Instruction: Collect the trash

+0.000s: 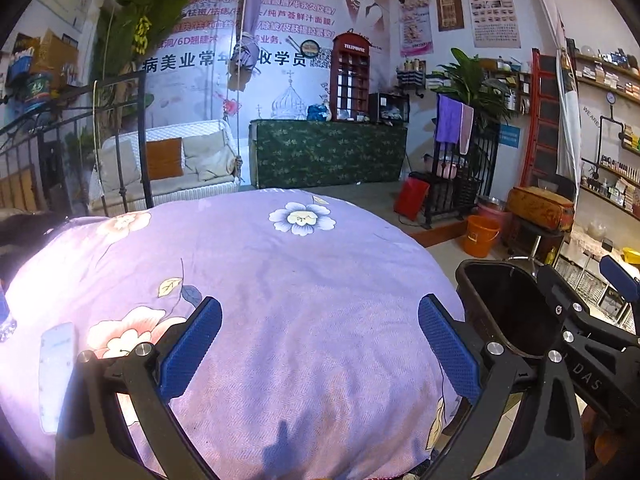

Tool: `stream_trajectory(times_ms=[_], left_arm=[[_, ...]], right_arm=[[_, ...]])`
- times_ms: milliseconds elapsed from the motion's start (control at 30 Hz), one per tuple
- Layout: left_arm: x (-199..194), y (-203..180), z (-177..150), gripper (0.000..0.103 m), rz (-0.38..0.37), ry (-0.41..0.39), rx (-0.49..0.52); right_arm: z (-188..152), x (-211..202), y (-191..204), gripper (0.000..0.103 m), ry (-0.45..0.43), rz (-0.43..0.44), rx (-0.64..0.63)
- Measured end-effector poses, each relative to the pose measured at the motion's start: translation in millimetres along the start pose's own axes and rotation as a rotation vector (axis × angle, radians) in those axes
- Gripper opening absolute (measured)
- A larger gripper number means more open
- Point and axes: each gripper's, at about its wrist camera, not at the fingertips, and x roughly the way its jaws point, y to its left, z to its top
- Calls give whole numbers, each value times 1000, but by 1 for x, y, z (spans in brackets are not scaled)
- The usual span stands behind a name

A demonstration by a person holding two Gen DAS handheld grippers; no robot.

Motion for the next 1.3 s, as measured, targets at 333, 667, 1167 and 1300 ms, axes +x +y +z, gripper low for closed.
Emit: stream_trajectory(times_ms=[333,667,1167,1300], left_arm=[[-15,0,1,97,31,-74,0],[-17,2,0,97,44,-86,-1],[-20,2,2,97,50,-91,-1],[-20,1,2,97,52,-93,5]], right_arm=[[2,-20,3,97,-37,16,25],[1,-18,2,97,-25,20,27],[0,-19,2,97,-18,25,14],[1,-19,3,97,-17,26,11]])
